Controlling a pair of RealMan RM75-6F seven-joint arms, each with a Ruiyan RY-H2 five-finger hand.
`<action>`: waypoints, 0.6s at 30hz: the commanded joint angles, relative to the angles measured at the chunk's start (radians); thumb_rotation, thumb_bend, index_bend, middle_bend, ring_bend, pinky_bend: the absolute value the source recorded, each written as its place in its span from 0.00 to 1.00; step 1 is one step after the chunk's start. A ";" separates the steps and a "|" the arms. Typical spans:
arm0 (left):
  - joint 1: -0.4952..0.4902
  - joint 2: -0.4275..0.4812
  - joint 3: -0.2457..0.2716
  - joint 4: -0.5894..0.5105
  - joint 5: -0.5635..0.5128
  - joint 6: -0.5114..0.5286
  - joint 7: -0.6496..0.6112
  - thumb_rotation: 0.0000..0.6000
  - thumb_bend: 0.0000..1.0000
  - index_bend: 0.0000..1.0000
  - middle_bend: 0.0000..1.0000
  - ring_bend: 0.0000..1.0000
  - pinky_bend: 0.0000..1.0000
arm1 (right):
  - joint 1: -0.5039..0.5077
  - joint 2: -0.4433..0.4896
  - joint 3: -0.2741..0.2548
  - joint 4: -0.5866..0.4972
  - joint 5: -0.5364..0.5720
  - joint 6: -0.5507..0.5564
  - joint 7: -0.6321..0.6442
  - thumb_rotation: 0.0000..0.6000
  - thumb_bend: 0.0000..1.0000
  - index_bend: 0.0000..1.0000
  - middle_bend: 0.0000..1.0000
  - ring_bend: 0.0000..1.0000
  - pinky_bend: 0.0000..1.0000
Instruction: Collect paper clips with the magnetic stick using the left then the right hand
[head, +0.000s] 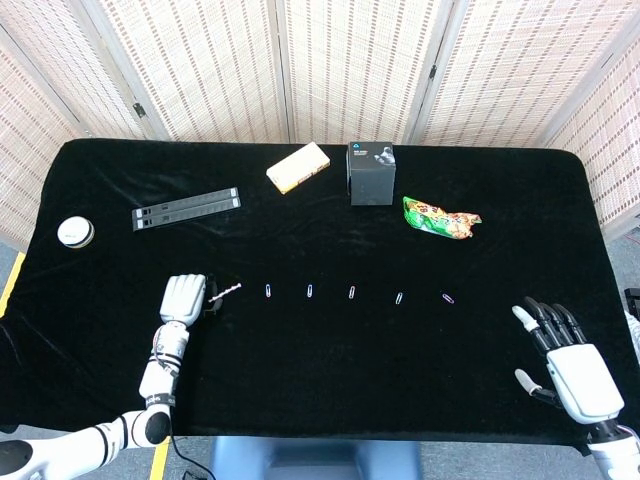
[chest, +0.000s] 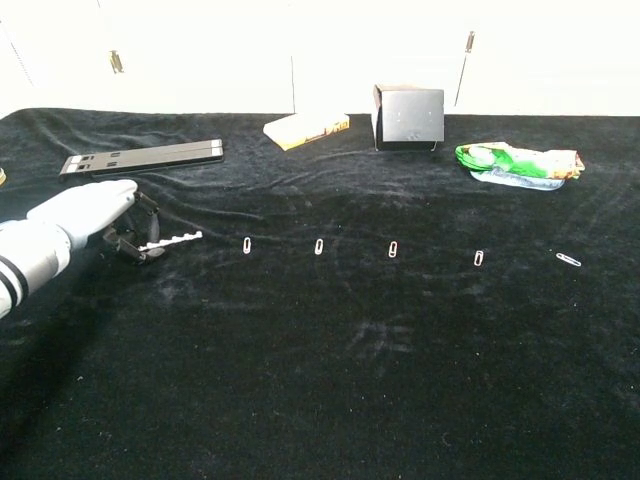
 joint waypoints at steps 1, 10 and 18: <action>0.011 0.011 0.004 -0.018 0.022 0.018 -0.019 1.00 0.46 0.83 1.00 1.00 1.00 | 0.000 0.000 0.000 0.001 -0.001 0.001 0.000 1.00 0.29 0.00 0.00 0.00 0.00; 0.037 0.034 -0.001 -0.054 0.069 0.071 -0.077 1.00 0.46 0.84 1.00 1.00 1.00 | -0.002 -0.001 -0.003 -0.001 -0.009 0.005 -0.003 1.00 0.29 0.00 0.00 0.00 0.00; 0.047 0.051 0.020 -0.137 0.142 0.114 -0.085 1.00 0.46 0.84 1.00 1.00 1.00 | -0.014 0.002 -0.002 0.004 -0.021 0.040 0.012 1.00 0.29 0.00 0.00 0.00 0.00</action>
